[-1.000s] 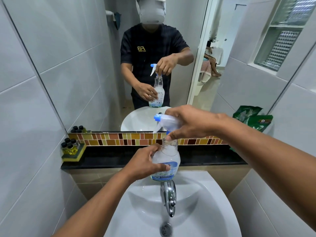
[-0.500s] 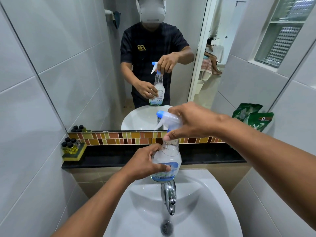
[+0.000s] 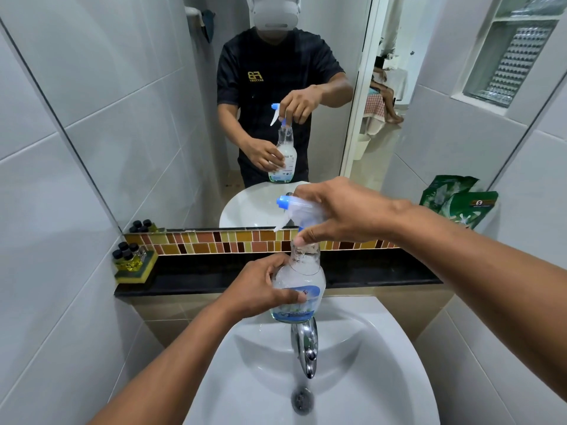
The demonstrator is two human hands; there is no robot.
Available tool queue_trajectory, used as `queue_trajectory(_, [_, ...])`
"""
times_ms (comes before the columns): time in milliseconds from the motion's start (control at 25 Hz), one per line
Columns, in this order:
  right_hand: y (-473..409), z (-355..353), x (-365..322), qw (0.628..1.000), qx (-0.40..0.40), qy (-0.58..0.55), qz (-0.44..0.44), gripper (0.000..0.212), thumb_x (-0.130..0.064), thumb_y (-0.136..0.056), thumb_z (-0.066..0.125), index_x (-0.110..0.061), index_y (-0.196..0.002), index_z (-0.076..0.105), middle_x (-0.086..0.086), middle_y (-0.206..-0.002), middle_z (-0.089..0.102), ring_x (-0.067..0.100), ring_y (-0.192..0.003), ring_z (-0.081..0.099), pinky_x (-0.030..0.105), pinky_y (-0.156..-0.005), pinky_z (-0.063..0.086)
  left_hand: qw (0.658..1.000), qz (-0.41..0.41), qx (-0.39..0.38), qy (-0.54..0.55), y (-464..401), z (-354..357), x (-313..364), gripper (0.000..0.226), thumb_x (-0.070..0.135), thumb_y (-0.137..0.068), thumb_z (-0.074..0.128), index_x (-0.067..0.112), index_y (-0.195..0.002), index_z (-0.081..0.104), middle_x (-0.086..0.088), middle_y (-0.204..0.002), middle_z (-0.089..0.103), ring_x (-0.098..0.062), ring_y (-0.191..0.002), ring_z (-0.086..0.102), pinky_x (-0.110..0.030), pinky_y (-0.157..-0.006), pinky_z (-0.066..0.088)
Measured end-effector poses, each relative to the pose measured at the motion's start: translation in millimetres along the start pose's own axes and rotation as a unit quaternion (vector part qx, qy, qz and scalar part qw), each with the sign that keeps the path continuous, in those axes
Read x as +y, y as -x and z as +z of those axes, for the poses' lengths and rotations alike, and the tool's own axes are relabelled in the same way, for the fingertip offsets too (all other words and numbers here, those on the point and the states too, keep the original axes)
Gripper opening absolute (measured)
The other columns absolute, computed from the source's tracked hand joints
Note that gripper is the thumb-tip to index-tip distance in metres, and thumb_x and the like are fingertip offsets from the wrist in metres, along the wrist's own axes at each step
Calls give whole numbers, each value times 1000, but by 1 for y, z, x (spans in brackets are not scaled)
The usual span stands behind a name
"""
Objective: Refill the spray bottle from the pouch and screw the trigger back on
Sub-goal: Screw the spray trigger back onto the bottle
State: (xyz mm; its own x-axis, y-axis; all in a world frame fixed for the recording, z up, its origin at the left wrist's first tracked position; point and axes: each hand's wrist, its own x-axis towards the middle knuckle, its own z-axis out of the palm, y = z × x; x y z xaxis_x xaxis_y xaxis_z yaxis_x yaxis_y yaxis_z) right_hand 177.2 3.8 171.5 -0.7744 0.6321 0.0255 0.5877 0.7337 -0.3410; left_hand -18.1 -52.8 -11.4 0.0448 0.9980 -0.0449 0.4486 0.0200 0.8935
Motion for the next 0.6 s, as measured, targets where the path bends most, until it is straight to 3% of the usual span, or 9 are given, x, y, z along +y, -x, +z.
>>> queue_trajectory(120, [0,4,1,1000,-14,0,-4,44,-43,-80,85,-23,-107,56,-11,-86,57,5,-73,54,26,-60,39,1000,-1,-5,11,1,1,1,63,25,-71,100,23,-129,75,5,-121,85,-14,-111,82,-46,-105,64])
queue_trajectory(240, [-2,5,3,1000,25,5,-10,47,-56,-77,82,-19,-94,58,-7,-77,57,8,-64,50,24,-54,36,1000,5,-5,8,-1,2,1,62,29,-70,99,23,-127,75,4,-121,85,-16,-112,82,-48,-105,64])
queue_trajectory(360, [-1,1,6,999,-24,-29,5,46,-47,-76,86,-24,-104,57,-10,-87,60,6,-72,55,23,-59,41,1000,1,-6,16,-1,2,1,67,28,-70,100,25,-132,73,7,-124,84,-13,-114,81,-46,-107,63])
queue_trajectory(480, [-2,5,11,999,28,-26,-8,40,-53,-77,83,-25,-91,58,-7,-81,60,8,-69,55,28,-58,41,1000,2,-12,17,-1,1,0,66,28,-72,99,26,-133,73,7,-125,84,-13,-115,81,-46,-107,64])
queue_trajectory(600, [-2,13,12,998,26,-54,-19,37,-50,-78,84,-26,-97,62,-7,-88,65,9,-77,61,29,-63,48,1000,-2,-11,24,0,1,0,69,28,-71,100,24,-134,72,7,-127,83,-12,-116,81,-45,-108,63])
